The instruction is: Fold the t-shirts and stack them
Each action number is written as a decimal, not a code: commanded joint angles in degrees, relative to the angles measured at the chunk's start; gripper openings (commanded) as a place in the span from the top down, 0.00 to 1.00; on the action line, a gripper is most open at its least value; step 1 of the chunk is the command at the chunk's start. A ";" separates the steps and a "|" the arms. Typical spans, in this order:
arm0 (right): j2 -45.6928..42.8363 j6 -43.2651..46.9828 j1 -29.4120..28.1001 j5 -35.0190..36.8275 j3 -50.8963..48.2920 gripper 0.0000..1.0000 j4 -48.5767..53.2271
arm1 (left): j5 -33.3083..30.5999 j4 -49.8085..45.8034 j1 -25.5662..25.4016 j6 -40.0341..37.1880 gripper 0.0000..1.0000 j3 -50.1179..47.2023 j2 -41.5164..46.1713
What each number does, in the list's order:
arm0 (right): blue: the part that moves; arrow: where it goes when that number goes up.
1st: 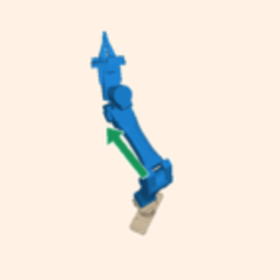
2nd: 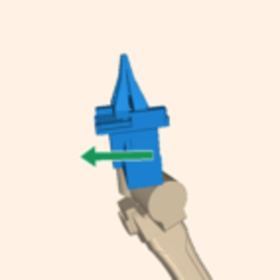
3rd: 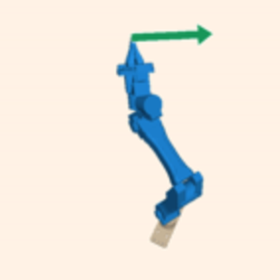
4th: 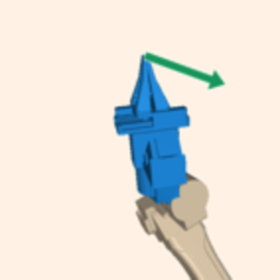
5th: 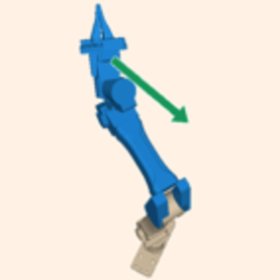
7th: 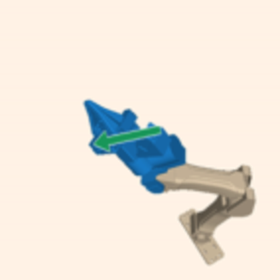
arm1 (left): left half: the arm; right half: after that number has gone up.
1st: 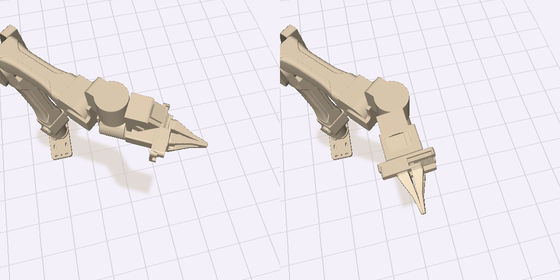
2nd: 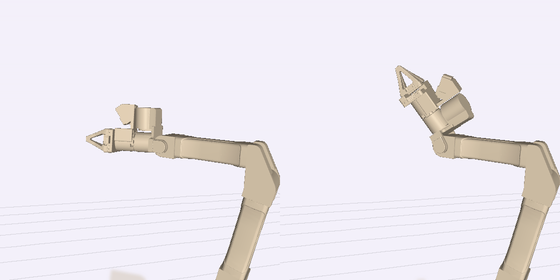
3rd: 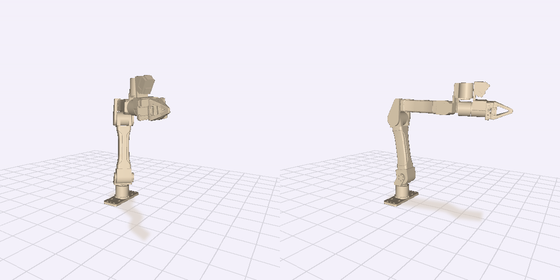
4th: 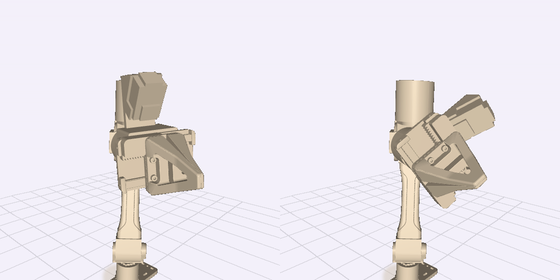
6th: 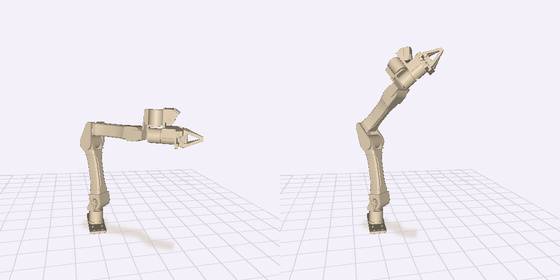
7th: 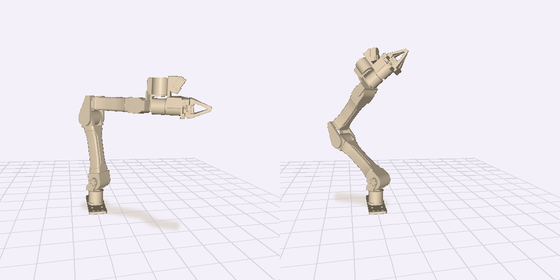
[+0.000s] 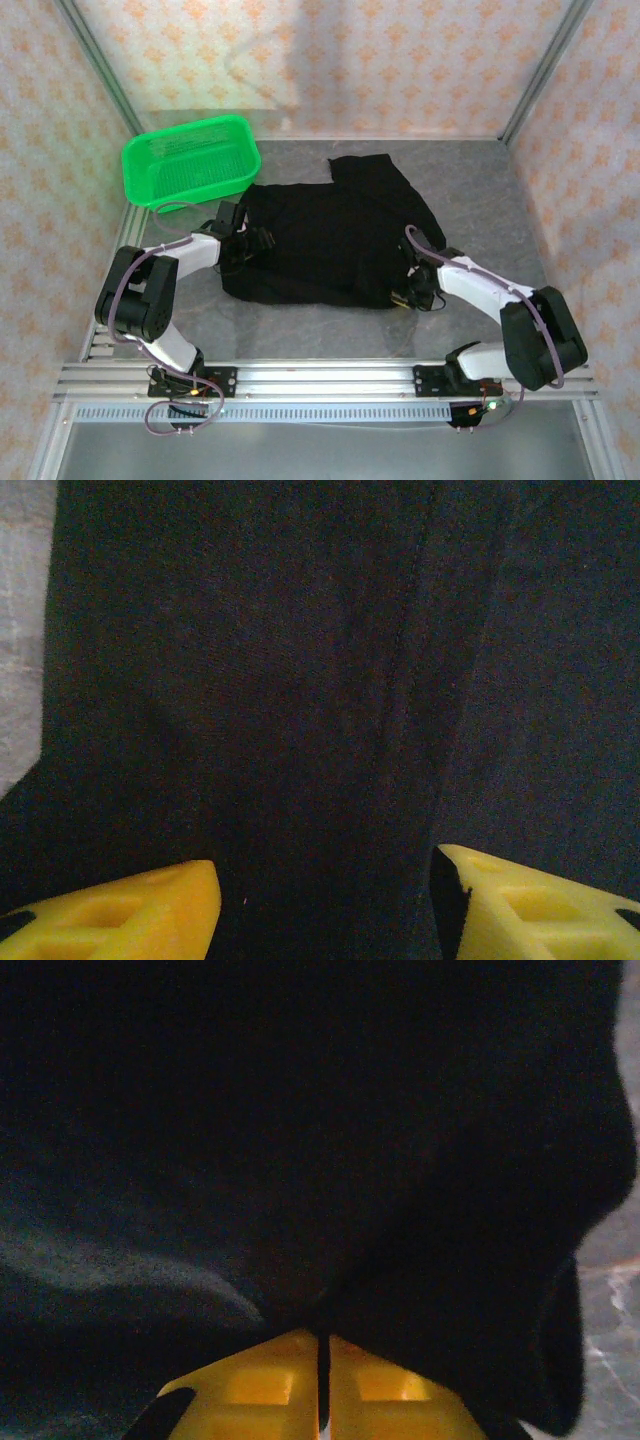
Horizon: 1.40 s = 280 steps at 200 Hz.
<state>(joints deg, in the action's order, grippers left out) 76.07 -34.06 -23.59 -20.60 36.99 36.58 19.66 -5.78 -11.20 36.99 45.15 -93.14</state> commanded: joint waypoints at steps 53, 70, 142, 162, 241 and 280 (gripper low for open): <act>-9.66 1.40 0.60 7.60 6.73 0.43 8.25 | 1.71 -5.05 0.30 -0.47 0.38 -3.12 1.68; -10.18 2.77 3.19 7.89 10.29 0.41 10.33 | 2.34 -5.92 0.35 -1.40 0.37 -2.48 4.29; 0.12 2.72 13.14 -3.87 15.83 0.36 4.23 | 2.71 -10.95 0.39 -5.53 0.36 1.32 14.72; 2.23 4.21 13.67 -1.25 16.31 0.36 3.82 | 2.50 -11.66 0.30 -6.06 0.34 1.71 17.80; 9.44 14.30 17.09 -3.14 17.76 0.43 -0.90 | 1.26 -16.57 0.31 -9.09 0.34 1.08 23.58; 11.63 17.90 17.09 -4.02 17.09 0.50 -1.86 | -0.15 -18.89 0.31 -9.72 0.33 0.11 26.30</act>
<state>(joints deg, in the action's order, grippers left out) 87.37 -20.25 -6.70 -24.58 53.49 35.38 21.63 -21.39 -11.20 28.99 46.02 -69.06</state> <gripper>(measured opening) 0.508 0.665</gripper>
